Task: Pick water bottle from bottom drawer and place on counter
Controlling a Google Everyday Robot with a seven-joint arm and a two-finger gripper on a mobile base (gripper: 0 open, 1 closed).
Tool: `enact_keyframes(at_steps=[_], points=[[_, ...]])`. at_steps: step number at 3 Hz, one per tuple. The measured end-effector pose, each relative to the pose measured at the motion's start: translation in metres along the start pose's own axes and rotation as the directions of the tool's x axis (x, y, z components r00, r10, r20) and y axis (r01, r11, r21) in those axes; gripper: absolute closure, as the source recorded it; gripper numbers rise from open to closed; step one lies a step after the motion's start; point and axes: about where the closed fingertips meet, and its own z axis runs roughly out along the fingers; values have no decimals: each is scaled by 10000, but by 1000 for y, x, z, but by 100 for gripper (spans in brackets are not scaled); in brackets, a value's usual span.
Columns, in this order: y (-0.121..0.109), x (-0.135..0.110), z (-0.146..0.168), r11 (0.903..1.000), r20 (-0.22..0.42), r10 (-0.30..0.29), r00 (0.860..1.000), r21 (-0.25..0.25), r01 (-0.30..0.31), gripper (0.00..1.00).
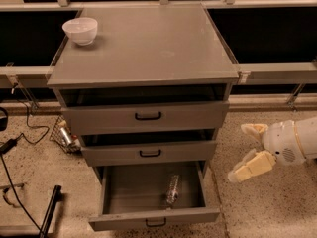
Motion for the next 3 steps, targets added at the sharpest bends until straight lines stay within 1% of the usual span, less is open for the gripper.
enact_keyframes(at_steps=[1,2,3], points=[[-11,36,34,9997,361,18,9993,255,-27,0],[-24,58,57,9984,610,-70,9981,567,35,0],[-45,95,89,9965,784,-218,9967,825,153,0]])
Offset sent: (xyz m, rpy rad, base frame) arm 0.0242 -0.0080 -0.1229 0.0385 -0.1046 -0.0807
